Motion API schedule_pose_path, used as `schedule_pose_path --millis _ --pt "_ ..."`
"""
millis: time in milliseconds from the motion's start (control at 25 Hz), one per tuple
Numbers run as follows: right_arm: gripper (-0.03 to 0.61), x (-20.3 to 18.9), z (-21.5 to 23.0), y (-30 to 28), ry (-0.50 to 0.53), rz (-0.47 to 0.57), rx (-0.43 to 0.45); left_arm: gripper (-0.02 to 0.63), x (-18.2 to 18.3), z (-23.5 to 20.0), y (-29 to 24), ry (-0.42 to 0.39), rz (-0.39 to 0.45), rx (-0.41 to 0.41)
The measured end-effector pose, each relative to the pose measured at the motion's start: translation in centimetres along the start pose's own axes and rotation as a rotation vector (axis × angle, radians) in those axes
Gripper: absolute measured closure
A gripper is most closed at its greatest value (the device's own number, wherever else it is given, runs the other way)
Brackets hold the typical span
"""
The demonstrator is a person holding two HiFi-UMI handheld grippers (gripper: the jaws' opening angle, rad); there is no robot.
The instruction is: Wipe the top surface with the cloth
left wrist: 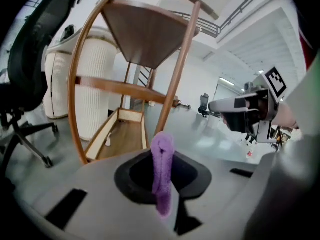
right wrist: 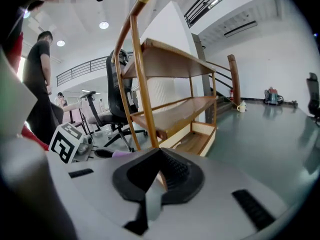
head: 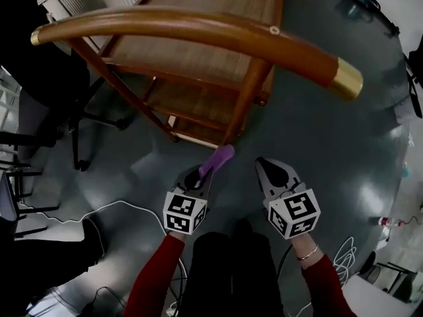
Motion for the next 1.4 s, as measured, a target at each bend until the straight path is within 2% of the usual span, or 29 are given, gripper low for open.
schedule_pose_path --millis 120,280,400,600,760,1040,1200,1400 --pt "0.566 4.6 -0.5 4.2 -0.035 0.019 -0.02 0.561 5.0 2.6 3.8 -0.021 0.033 0.016" --pt "0.568 9.9 -1.8 10.5 -0.155 0.033 -0.018 0.561 11.9 6.3 10.1 0.066 0.088 0.025" --pt "0.566 15.4 -3.2 14.4 -0.181 0.044 0.012 0.561 18.4 8.6 15.3 0.121 0.151 0.027" --pt "0.566 23.1 -5.5 20.3 -0.201 0.091 0.059 0.561 26.8 12.1 22.6 0.121 0.235 0.045" --pt "0.568 27.5 -6.5 23.0 -0.196 0.185 0.111 0.563 31.5 13.4 24.7 0.09 0.321 0.065" --pt "0.568 32.6 -8.7 24.9 -0.143 0.288 0.152 0.561 36.2 14.6 26.9 0.011 0.4 0.057" --pt "0.568 33.6 -9.3 25.2 -0.12 0.309 0.152 0.561 37.4 15.1 27.6 -0.013 0.439 0.039" --pt "0.568 32.9 -9.6 25.1 -0.086 0.285 0.115 0.561 37.8 15.0 28.5 -0.022 0.468 0.041"
Point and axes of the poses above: the fingertips, and each gripper's own axes: y backward along the fingers, z to its right, x out of its top, the point moved 1 cm from there along y, backward along the fingers, and after that the axes turned 2 degrees about -z, right-handed, at the moved point
